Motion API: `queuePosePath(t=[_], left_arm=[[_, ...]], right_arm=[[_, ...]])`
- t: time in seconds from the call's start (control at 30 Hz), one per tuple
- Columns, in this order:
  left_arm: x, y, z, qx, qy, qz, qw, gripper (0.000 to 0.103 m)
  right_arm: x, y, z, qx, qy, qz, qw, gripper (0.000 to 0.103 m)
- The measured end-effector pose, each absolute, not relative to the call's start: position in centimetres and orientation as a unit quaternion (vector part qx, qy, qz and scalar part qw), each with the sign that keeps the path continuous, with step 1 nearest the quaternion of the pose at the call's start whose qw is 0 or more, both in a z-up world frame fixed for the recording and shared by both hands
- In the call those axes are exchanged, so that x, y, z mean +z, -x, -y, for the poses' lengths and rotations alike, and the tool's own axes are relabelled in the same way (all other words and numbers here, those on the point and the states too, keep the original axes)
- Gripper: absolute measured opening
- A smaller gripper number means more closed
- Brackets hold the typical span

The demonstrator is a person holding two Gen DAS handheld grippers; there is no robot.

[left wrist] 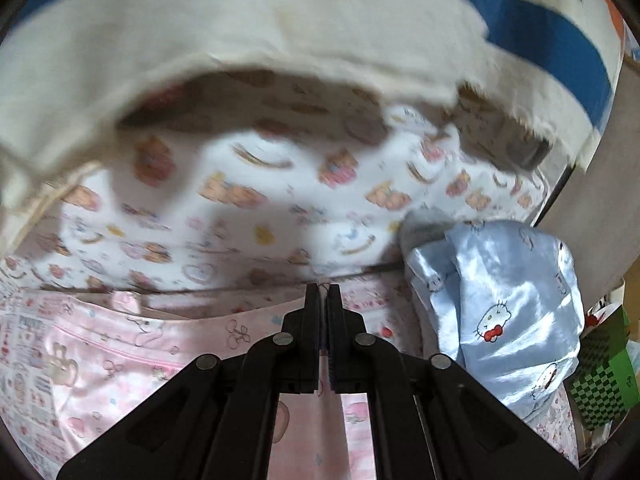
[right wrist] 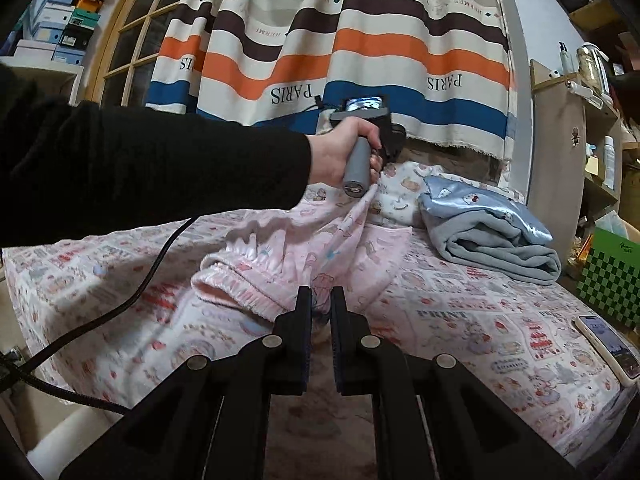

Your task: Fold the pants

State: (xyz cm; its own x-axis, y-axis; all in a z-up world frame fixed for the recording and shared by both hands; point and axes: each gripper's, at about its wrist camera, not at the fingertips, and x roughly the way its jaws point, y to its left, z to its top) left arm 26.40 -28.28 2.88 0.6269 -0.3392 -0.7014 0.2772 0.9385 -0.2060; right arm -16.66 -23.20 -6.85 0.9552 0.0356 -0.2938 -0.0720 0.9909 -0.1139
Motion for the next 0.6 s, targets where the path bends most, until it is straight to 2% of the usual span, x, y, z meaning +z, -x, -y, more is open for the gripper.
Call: queuePosePath(t=[0.5, 0.6], left_arm=[[-1.0, -26.3, 31.9, -0.202, 0.025, -0.431, 0.879, 0.003], [-1.3, -26.5, 32.0, -0.213, 0.03, -0.437, 0.874, 0.01]], right_arm=[[-7.8, 16.6, 24.5, 0.028, 0.032, -0.162, 0.986, 0.008], [-7.8, 16.5, 24.7, 0.026, 0.028, -0.163, 0.986, 0.008]])
